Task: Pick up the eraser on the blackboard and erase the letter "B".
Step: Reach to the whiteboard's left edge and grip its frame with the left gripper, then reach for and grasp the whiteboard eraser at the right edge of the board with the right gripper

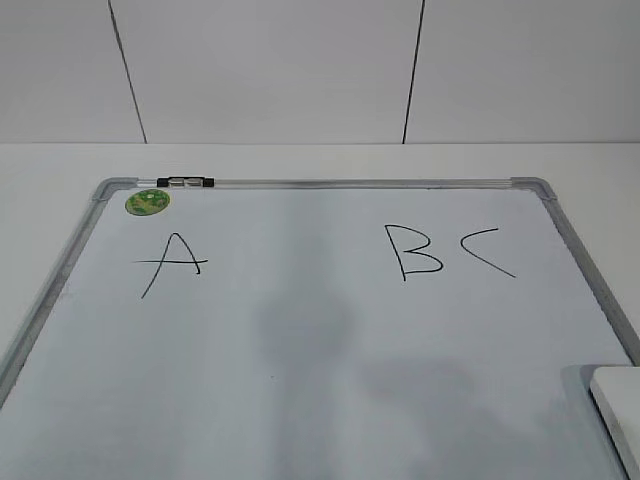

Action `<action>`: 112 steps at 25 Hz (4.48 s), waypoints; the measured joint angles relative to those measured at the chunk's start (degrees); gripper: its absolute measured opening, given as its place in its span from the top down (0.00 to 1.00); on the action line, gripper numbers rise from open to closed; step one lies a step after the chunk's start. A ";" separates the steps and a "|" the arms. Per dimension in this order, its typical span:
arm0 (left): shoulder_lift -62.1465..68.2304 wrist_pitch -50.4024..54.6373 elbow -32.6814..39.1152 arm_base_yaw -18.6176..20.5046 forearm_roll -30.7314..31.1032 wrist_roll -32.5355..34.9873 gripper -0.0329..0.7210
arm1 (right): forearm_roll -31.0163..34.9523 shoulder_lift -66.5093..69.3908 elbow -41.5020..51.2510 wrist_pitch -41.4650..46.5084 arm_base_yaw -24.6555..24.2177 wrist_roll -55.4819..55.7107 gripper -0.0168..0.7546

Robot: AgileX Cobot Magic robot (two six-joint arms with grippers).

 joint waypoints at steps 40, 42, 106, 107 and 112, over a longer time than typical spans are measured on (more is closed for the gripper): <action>47.31 1.15 -17.40 0.00 0.62 -2.52 0.64 | 0.87 37.46 -19.48 5.89 0.00 14.36 0.29; 53.49 1.15 -21.44 0.00 0.62 -2.52 0.64 | 1.57 40.25 -20.15 5.89 0.00 14.36 0.29; 112.42 -8.86 -44.06 -2.62 -0.73 3.27 0.64 | 6.24 48.86 -20.51 5.57 0.00 14.65 0.29; 112.53 -8.87 -44.06 -2.62 -0.73 3.27 0.64 | 6.24 48.86 -20.51 5.57 0.00 14.65 0.29; 112.59 -8.87 -44.19 -2.62 -0.73 3.27 0.64 | 6.24 48.86 -20.51 5.57 0.00 14.65 0.29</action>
